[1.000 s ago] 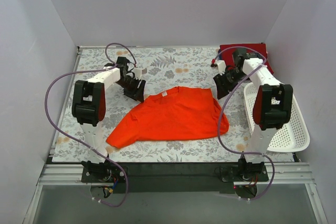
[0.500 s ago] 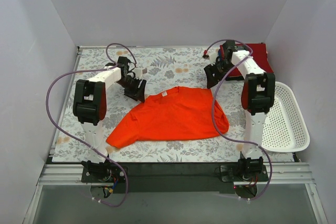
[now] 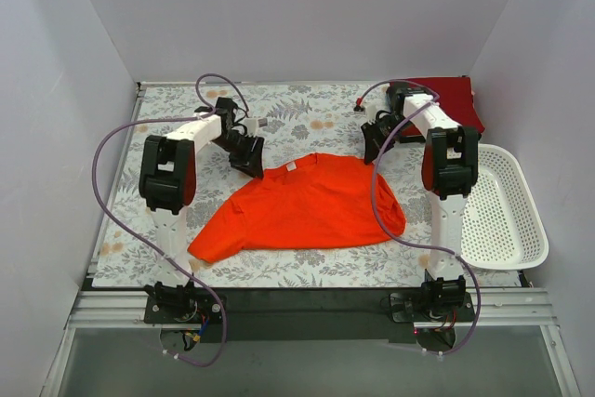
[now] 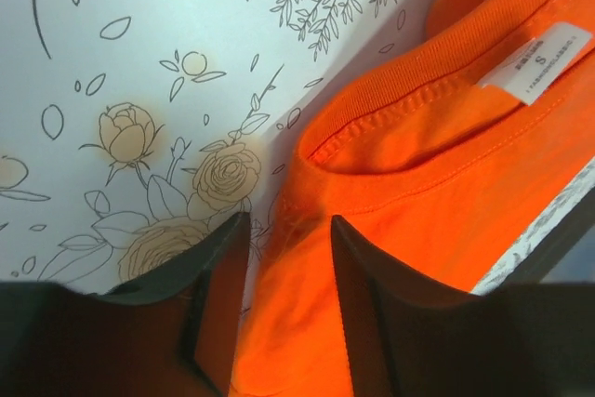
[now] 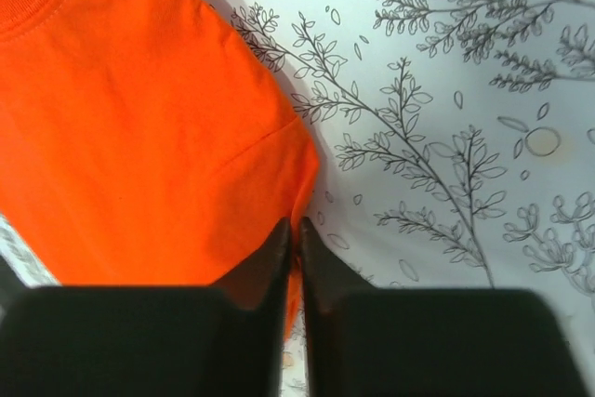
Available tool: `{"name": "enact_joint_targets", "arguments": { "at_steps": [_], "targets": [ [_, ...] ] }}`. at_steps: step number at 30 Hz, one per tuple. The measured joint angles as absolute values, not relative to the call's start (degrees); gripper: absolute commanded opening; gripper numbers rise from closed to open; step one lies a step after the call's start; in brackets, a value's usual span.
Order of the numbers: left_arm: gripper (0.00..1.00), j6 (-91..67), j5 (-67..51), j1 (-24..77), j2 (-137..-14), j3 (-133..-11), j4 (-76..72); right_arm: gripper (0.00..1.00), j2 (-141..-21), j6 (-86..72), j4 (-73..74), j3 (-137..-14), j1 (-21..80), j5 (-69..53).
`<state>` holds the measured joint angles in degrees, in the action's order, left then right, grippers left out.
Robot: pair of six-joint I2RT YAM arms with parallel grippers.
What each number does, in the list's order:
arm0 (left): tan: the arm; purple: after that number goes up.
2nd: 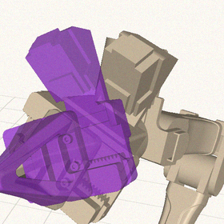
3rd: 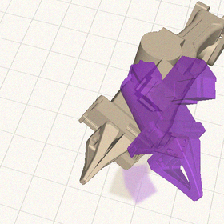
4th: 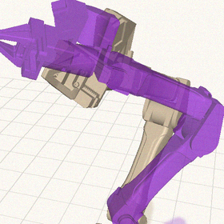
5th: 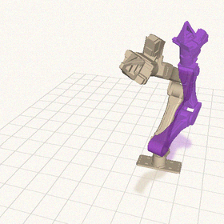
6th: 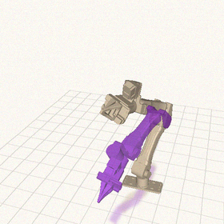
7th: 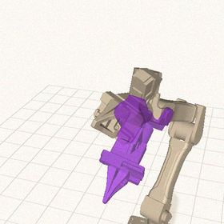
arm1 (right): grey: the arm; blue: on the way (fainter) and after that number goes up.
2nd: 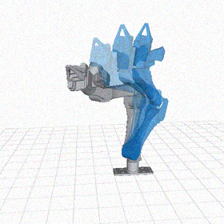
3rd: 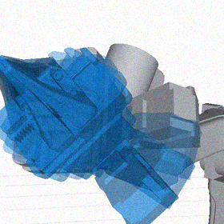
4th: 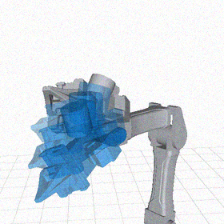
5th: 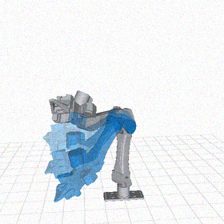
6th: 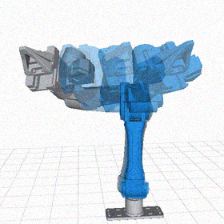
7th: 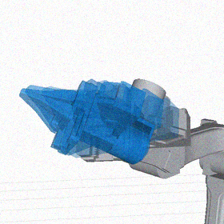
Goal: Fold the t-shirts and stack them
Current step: Flatten the tshirt out
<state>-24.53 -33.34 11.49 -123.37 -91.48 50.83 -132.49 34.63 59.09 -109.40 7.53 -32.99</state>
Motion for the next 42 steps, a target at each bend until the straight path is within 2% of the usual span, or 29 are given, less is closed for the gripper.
{"name": "enact_joint_targets", "arguments": {
  "at_steps": [1, 2, 3, 10, 16, 19, 22, 27, 30, 31, 32, 34, 35, 38, 39, 40, 41, 42],
  "targets": [
    [0.15, -24.7, -34.0, 11.5, -124.0, -92.1, 51.2, 0.01, -132.6, 34.8, 59.4, -109.5, 7.5, -33.2],
    [0.04, -25.0, -34.3, 11.5, -124.6, -92.6, 51.6, 0.01, -132.8, 34.8, 60.1, -110.0, 7.5, -33.3],
    [0.00, -25.2, -34.4, 11.5, -125.3, -92.8, 51.6, 0.01, -132.9, 34.7, 60.4, -110.4, 7.5, -33.4],
    [0.00, -27.4, -35.5, 11.1, -129.5, -99.4, 53.3, 0.01, -133.3, 34.3, 62.5, -119.2, 7.0, -34.2],
    [0.00, -31.2, -33.9, 8.4, -136.7, -120.7, 52.2, 0.01, -133.4, 31.1, 61.1, -133.7, 4.1, -35.8],
    [0.00, -33.1, -34.0, 7.2, -138.1, -130.6, 49.9, 0.01, -128.6, 30.6, 59.4, -131.5, 2.6, -38.3],
    [0.00, -33.4, -35.5, 6.2, -134.8, -131.8, 47.7, 0.01, -117.6, 33.0, 58.1, -119.7, 2.1, -41.6],
    [0.00, -25.7, -39.5, 5.8, -115.3, -109.6, 48.1, 0.01, -92.9, 42.9, 57.5, -93.5, 7.4, -43.7],
    [0.00, -16.2, -41.0, 5.8, -102.7, -94.5, 53.1, 0.01, -82.3, 49.8, 58.9, -80.6, 16.3, -43.2],
    [0.00, -13.1, -41.2, 5.6, -99.0, -89.3, 55.4, 0.06, -80.2, 51.9, 59.1, -76.6, 19.9, -43.0],
    [0.00, -10.3, -41.0, 5.6, -96.1, -84.6, 57.1, 0.33, -79.2, 53.4, 59.8, -73.2, 23.7, -42.3],
    [0.04, -4.5, -39.5, 3.9, -91.9, -75.5, 60.9, 0.57, -79.4, 55.0, 61.0, -69.3, 29.3, -40.4],
    [0.07, -2.7, -38.5, 2.9, -91.3, -72.7, 62.1, 0.64, -80.2, 55.4, 61.8, -68.5, 31.4, -39.5],
    [0.08, 1.9, -34.2, -2.0, -92.2, -66.0, 64.2, 0.62, -82.4, 55.7, 62.2, -69.0, 32.6, -37.2],
    [0.09, 2.8, -32.4, -4.5, -92.8, -64.7, 64.4, 0.58, -83.9, 55.6, 62.9, -71.2, 31.9, -36.2],
    [0.17, 3.6, -30.8, -6.6, -93.4, -64.3, 64.2, 0.52, -85.6, 55.5, 62.9, -73.5, 30.9, -35.8],
    [0.22, 3.7, -29.9, -8.0, -93.7, -64.3, 63.8, 0.48, -87.5, 55.5, 62.3, -75.6, 29.8, -35.6],
    [0.32, 3.5, -29.4, -8.9, -94.0, -64.6, 63.6, 0.46, -89.6, 55.1, 62.7, -78.1, 28.8, -35.2]
  ]
}}
